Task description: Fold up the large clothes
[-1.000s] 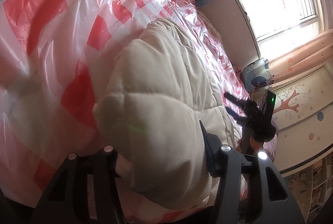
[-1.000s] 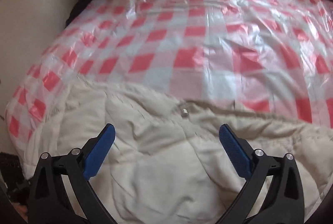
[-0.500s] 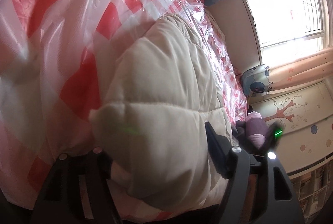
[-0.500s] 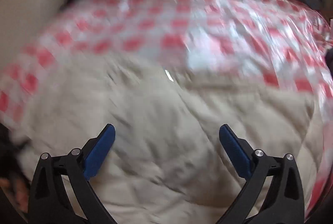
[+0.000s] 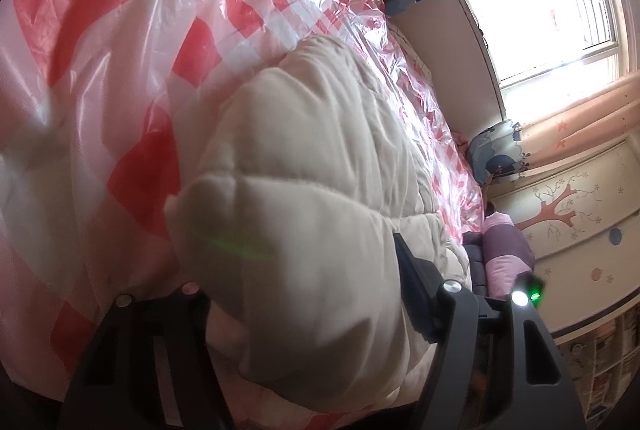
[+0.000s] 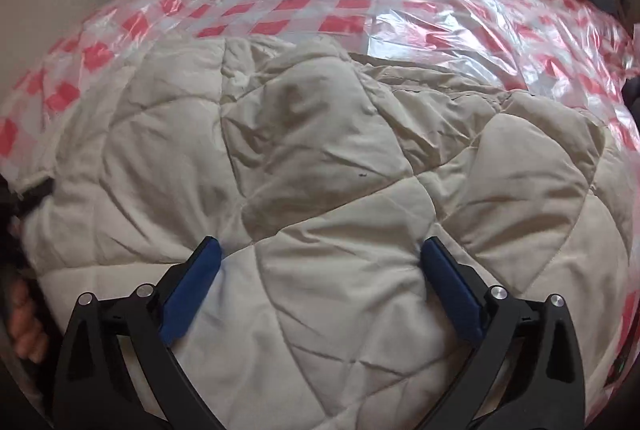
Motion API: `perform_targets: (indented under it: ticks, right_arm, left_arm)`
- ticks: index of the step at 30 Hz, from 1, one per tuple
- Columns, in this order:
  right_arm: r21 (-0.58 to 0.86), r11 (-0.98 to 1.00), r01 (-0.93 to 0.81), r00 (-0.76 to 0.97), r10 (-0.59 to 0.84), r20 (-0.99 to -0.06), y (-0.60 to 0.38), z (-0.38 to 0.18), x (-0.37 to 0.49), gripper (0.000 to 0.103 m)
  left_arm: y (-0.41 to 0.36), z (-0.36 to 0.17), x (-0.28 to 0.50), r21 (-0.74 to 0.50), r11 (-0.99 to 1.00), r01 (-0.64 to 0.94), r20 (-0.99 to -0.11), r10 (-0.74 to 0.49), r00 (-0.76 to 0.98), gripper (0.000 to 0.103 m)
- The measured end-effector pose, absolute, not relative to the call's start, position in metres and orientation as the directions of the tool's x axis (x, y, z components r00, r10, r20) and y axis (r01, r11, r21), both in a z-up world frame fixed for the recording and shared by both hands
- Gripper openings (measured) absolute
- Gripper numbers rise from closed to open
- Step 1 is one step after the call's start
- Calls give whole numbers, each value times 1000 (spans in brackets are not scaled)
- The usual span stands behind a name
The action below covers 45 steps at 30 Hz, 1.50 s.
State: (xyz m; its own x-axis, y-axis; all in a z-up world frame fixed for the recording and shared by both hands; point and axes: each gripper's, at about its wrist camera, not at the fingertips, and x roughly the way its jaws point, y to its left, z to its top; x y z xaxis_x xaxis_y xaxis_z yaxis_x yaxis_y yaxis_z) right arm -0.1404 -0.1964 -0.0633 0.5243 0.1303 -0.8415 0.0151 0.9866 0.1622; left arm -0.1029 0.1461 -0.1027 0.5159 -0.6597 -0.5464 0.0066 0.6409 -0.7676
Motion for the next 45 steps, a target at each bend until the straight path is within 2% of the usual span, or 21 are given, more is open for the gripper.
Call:
perform_targets:
  ticks: [4,5,7,11,13,16,19,22,24,27,31,34,35,40,45]
  right_arm:
    - [101,994,45,633,50,-773,-197,-31,-174,97]
    - [79,995,61,631,23,-776,-197,-34,-181,97]
    - [39,998,52,526,6,-851,-196,-70,-176,97]
    - [67,997,46,556,30,-831,-197,-63,-180,97]
    - [86,996,23,632,53,-774,-193,-44,-194,97]
    - [21,999,26,688,-3,-725,-184,-38,-209,97]
    - [80,996,43,608,37,-793,-191,-65,-200,97]
    - [100,993,61,631,39,-775,-191,-59,-204,97]
    - [146,987,73,691,56,-721,-191,-47,-214,97]
    - [102,991,91,635,22,-772,-185,-62,-202,97]
    - [83,994,77,695,7,-719,-172,-48,-208,97]
    - [40,998,49,628,0,-778,-159,-69,-193,97]
    - [27,999,44,638,-7,-770,-157,-73,-192,97]
    - [79,996,51,702,21,-712,-164,-61,-204,97]
    - [66,998,17,690,36,-723,-162,-79,-205,97]
  left_arm:
    - [149,-102,-102,-768,640,10,-545,-662,515,64]
    - [148,-102,-102,-765,644,12,-547,-659,516,65]
    - [146,-99,-101,-754,657,23,-552,-651,521,64]
    - [139,-93,-105,-712,702,32,-577,-610,543,65]
    - [138,-90,-106,-692,721,41,-587,-595,550,65]
    - [136,-85,-109,-653,755,61,-602,-567,562,65]
    - [134,-84,-109,-636,769,65,-610,-552,569,65]
    - [133,-83,-111,-617,784,69,-615,-536,578,65]
    - [136,-87,-109,-639,767,60,-611,-553,567,65]
    - [140,-91,-109,-664,746,50,-602,-573,557,65]
    - [137,-91,-111,-651,757,51,-608,-560,563,65]
    - [133,-89,-111,-632,773,60,-616,-547,567,65]
    - [132,-88,-111,-621,781,60,-622,-538,569,65]
    - [125,-79,-115,-567,820,78,-636,-496,591,59]
    - [112,-57,-125,-495,861,118,-629,-449,635,50]
